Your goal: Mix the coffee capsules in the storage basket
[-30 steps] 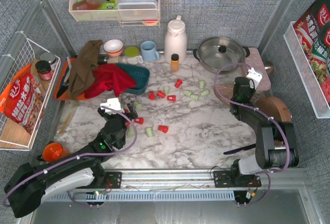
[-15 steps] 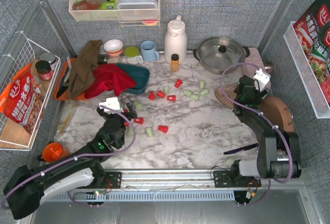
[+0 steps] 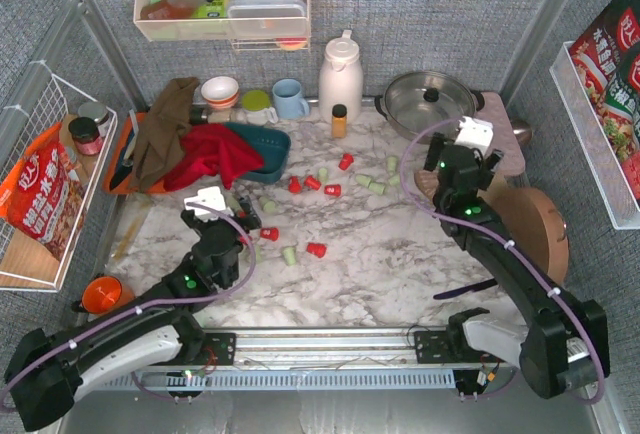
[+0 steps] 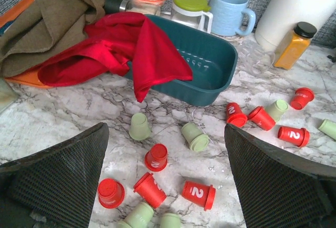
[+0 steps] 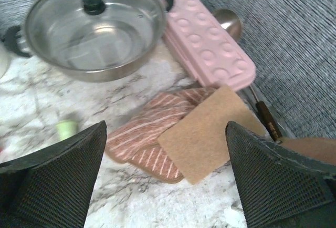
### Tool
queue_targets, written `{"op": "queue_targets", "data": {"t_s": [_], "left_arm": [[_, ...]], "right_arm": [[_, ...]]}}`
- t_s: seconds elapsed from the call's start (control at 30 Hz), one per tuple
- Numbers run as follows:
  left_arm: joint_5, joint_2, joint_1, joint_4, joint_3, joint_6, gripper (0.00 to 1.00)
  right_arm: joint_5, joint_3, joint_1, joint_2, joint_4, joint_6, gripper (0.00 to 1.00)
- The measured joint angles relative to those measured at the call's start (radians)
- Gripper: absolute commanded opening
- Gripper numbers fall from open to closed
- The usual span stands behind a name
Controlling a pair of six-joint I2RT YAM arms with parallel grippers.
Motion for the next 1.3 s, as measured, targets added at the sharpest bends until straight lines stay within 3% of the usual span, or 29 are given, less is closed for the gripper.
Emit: {"op": "queue_targets", "data": {"t_s": [0.27,0.47,0.73,0.93,1.3], "left_arm": [[-0.023,0.129,0.037,-0.172,0.101,-0.109,0.99],[0.111,0.278,0.205,-0.317,0.249,-0.18,0.98],[0.298,0.49,0.397,-0.443,0.455,-0.163,0.88],[0.447,0.576,0.534,-0.471,0.5,-0.134,0.79],[0.639,0.727,0.654,-0.39,0.61,-0.082,0.79]], "right_arm": [[-0.108,0.0,0.213,-0.049,-0.08,-0.069,0.97],[-0.224,-0.091,0.307,-0.029,-0.101,-0.091,0.96],[-0.306,-0.114,0.314,0.003,-0.079,-0.092,0.96],[-0.339,-0.114,0.315,0.003,-0.074,-0.091,0.96],[-0.376,-0.114,0.314,0.016,-0.069,-0.09,0.96]]}}
